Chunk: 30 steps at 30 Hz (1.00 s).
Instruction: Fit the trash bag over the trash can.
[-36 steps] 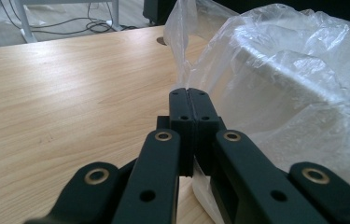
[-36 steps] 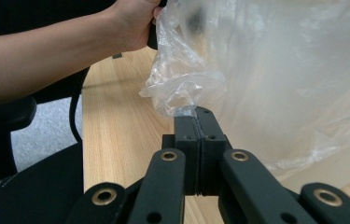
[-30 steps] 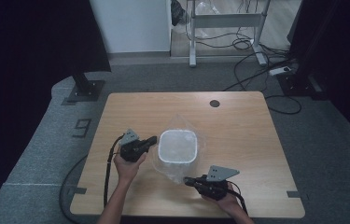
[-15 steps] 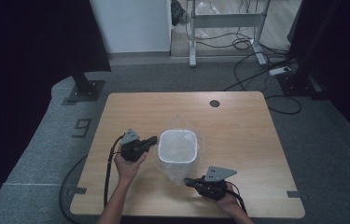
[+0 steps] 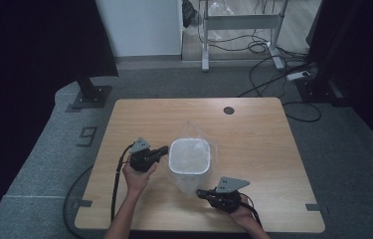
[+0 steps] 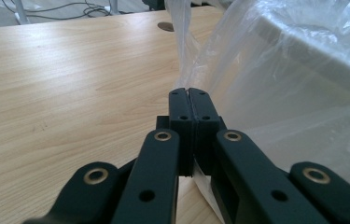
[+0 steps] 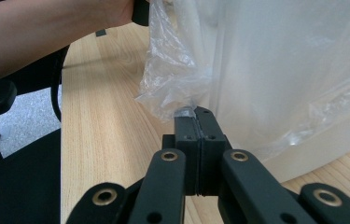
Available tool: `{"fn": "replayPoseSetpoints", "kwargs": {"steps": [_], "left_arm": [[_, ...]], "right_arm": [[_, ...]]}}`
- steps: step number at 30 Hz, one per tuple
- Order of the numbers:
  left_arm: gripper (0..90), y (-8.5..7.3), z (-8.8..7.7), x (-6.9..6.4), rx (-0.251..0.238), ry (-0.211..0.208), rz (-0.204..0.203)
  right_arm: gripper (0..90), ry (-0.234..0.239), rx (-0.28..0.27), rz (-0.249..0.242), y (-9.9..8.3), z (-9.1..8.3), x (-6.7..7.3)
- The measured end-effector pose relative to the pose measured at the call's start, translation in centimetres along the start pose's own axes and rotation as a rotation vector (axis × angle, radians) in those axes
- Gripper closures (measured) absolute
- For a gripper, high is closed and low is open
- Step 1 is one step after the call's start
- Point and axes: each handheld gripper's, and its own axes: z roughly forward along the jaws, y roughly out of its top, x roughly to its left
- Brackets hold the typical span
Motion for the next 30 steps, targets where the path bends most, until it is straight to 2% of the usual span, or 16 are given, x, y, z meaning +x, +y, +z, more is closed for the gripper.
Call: {"fn": "replayPoseSetpoints", "kwargs": {"steps": [2,4,6,8,12,14,17,21,25,30], "left_arm": [[89.5,0.0,0.0,0.0,0.001,-0.002,-0.002],[89.3,0.0,0.0,0.0,0.001,-0.001,-0.003],[89.2,0.0,0.0,0.0,0.001,-0.001,-0.003],[88.7,0.0,0.0,0.0,-0.002,0.003,-0.001],[88.3,0.1,-0.2,0.0,-0.007,0.009,0.002],[88.2,0.1,-0.2,0.0,-0.009,0.011,0.002],[88.2,0.1,-0.3,0.0,-0.012,0.011,0.002],[88.1,0.1,-0.3,-0.1,-0.014,0.01,0.005],[88.2,0.1,-0.2,-0.1,-0.013,0.007,0.006],[88.2,0.1,-0.2,-0.1,-0.012,0.005,0.005]], "right_arm": [[87.8,0.002,0.001,0.0,0.0,-0.1,0.1],[82.9,-0.002,-0.004,-0.005,0.1,-0.3,0.2],[70.7,-0.011,-0.022,-0.017,0.3,-0.8,0.5],[59.1,-0.019,-0.045,-0.008,0.6,-1.4,0.6],[48.6,-0.023,-0.104,-0.011,1.0,-3.0,0.9],[46.9,-0.027,-0.139,-0.02,1.3,-4.0,1.0],[46.7,-0.062,-0.165,-0.04,1.9,-5.3,0.8],[46.9,-0.107,-0.178,-0.034,2.9,-6.2,-0.8],[44.2,-0.122,-0.169,-0.038,3.5,-6.2,-2.5],[44.0,-0.122,-0.15,-0.048,3.8,-5.5,-3.7]]}}
